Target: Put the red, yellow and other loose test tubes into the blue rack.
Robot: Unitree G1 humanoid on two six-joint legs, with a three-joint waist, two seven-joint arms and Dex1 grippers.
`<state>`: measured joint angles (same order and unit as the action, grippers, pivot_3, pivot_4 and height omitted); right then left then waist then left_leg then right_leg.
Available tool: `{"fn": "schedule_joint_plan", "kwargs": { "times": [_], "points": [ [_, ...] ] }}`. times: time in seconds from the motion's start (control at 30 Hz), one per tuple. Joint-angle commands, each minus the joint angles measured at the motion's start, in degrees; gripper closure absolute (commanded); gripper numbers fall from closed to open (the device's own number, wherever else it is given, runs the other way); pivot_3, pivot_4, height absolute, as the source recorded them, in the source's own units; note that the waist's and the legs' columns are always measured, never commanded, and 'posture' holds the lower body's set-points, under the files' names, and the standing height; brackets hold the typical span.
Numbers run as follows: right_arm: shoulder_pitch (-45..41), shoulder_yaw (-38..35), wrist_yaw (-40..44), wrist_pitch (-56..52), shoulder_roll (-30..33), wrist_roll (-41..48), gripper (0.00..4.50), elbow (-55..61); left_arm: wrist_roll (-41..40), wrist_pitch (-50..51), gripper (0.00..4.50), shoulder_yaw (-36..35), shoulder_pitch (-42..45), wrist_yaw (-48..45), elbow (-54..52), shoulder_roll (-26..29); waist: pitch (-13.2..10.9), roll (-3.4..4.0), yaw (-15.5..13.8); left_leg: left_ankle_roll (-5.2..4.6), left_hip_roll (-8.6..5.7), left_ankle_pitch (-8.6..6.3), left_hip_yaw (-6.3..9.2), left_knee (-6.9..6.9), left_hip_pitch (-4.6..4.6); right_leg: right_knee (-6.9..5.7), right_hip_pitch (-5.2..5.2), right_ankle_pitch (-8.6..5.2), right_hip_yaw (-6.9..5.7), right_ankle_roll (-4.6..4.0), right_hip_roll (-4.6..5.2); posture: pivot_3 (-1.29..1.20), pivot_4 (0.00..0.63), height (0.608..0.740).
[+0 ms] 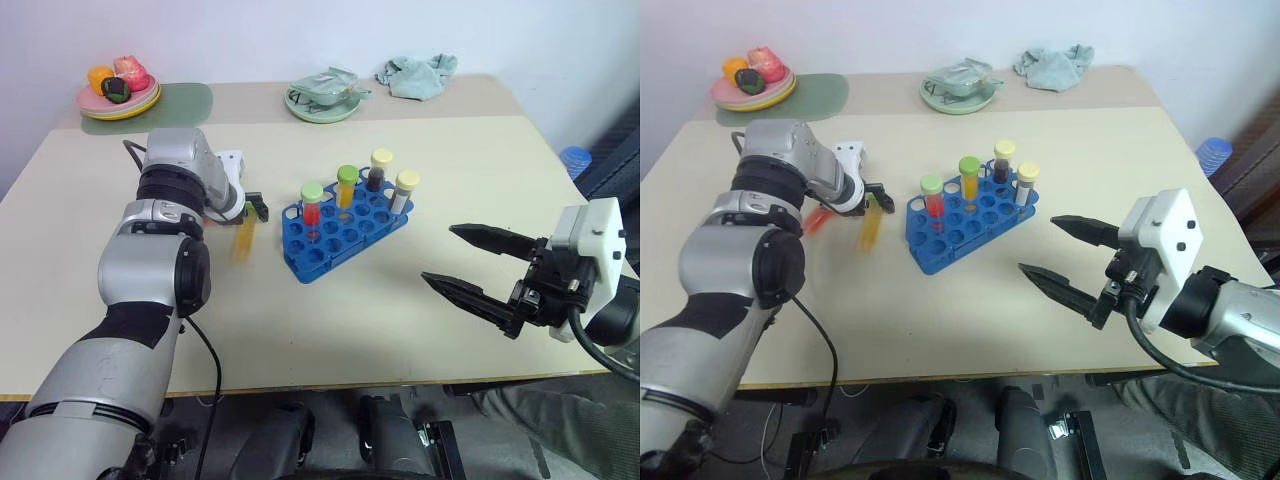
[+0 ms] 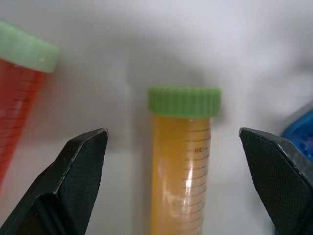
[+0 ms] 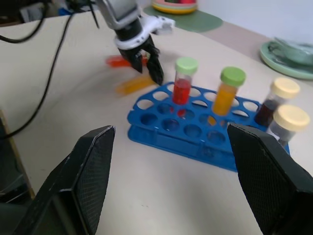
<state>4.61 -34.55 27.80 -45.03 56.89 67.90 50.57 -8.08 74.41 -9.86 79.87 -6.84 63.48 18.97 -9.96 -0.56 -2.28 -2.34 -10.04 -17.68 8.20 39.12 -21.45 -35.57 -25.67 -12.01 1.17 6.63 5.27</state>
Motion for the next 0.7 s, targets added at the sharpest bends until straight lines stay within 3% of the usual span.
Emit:
{"fn": "schedule_joint_plan", "kwargs": {
  "times": [0.03, 0.23, 0.33, 0.5, 0.53, 0.63, 0.7],
  "points": [
    [-2.5, 1.6, 1.5, 1.9, 1.5, 0.5, 0.77, 0.6, 0.1, -0.9, 0.1, -0.8, 2.9, 1.0, 0.5, -0.3, 0.0, 0.0, 0.0, 0.0, 0.0, 0.0, -0.01, 0.0, 0.0, -0.03, 0.0, 0.0, 0.0, 0.0, 0.0, 0.0, 0.15, 0.74],
    [-6.9, 6.2, 2.0, 2.5, 1.8, -0.6, 0.77, -0.7, 0.1, -1.1, 0.1, -2.0, 3.0, 3.2, 1.2, -0.3, 0.0, -0.01, 0.0, 0.0, 0.0, 0.0, -0.03, 0.02, 0.0, -0.06, -0.02, 0.0, 0.02, 0.0, 0.01, 0.0, 0.15, 0.74],
    [-8.2, 7.6, 2.5, 2.7, 1.8, -1.2, 0.77, -1.6, -0.5, 0.2, 0.96, -3.2, 3.3, 4.1, 1.2, -0.4, 0.0, -0.01, 0.0, 0.0, 0.0, 0.0, -0.04, 0.02, 0.0, -0.09, -0.04, 0.0, 0.03, 0.0, 0.01, 0.0, 0.15, 0.74],
    [-9.7, 9.2, 4.3, 3.2, 1.4, -2.8, 0.77, -3.4, -0.7, 3.0, 3.47, -5.2, 3.0, 6.3, 0.6, 0.2, 0.0, -0.01, 0.0, 0.0, 0.0, 0.0, -0.05, 0.02, -0.01, -0.13, -0.06, 0.0, 0.03, 0.0, 0.01, 0.0, 0.15, 0.74],
    [-10.1, 9.6, 4.6, 3.3, 1.3, -3.2, 0.77, -3.7, -0.7, 3.5, 3.75, -5.6, 2.9, 6.6, 0.4, 0.3, 0.0, -0.01, 0.0, 0.0, -0.01, 0.0, -0.06, 0.02, -0.01, -0.16, -0.08, 0.0, 0.03, 0.0, 0.02, 0.0, 0.15, 0.74],
    [-11.6, 11.6, 6.2, 4.1, 0.8, -5.1, 0.77, -5.4, -1.2, 6.0, 3.75, -6.3, 2.7, 6.5, -1.6, 0.8, 0.0, -0.01, 0.0, 0.0, -0.01, 0.0, -0.15, 0.02, 0.0, -0.3, -0.16, 0.0, 0.03, 0.0, 0.03, 0.0, 0.15, 0.74],
    [-12.8, 13.2, 7.4, 4.8, 0.3, -6.6, 0.77, -6.9, -3.6, 9.8, 3.75, -4.3, 1.8, 1.6, -7.9, 1.7, 0.0, -0.03, 0.1, 0.0, -0.01, 0.0, -0.17, 0.04, -0.03, -0.36, -0.22, 0.0, 0.04, 0.0, 0.04, 0.0, 0.15, 0.74]
  ]
}}
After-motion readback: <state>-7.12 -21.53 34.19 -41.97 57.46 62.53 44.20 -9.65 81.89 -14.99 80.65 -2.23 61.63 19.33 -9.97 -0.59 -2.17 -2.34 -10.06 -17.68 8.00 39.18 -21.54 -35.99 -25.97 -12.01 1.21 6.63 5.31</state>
